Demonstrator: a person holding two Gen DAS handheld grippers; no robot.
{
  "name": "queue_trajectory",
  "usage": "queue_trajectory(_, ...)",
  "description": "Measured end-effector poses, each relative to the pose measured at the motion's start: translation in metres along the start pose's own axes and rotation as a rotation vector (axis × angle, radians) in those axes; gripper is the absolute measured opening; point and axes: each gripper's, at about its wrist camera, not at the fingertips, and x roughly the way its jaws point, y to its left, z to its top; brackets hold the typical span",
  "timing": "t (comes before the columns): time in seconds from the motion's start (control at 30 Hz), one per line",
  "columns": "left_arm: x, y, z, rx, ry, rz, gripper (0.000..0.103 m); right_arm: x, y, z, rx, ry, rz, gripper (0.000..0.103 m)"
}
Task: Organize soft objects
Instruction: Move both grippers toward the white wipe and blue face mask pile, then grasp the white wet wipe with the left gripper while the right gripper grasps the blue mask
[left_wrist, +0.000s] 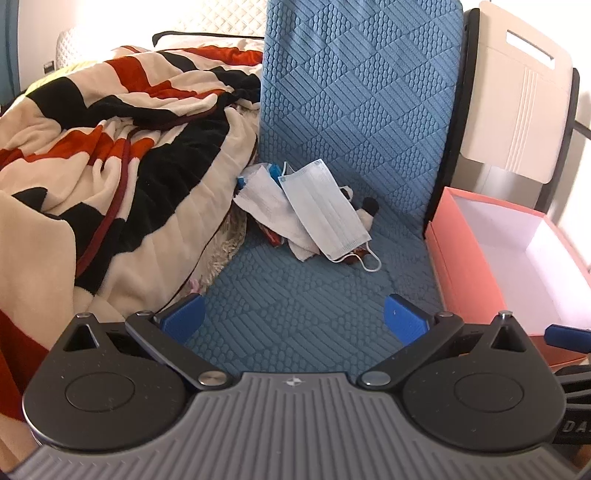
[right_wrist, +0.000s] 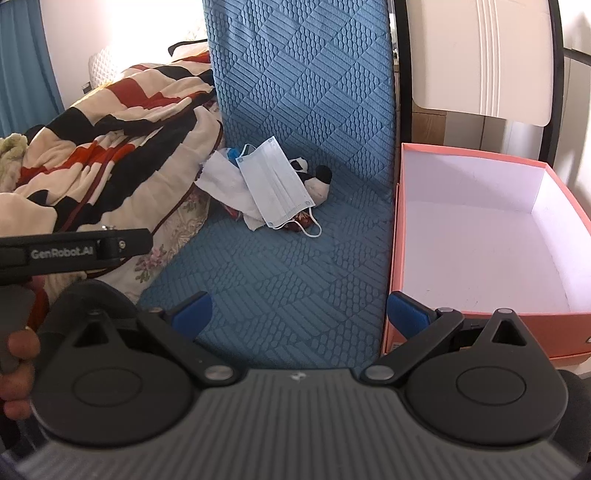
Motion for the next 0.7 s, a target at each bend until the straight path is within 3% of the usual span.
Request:
queue_trajectory(0.4,0.04,0.004,0.006,0.002,0.035,-0.015,0.103,0.027,0.003,0.012,-0.023,0.018,0.006,0.103)
queue_trajectory(0.7,0.094,0.013,0.022,-0.045,0.079,-0.038,0.103,0.058,0.001,0.025,-0.018,0.035,-0.005,0.103)
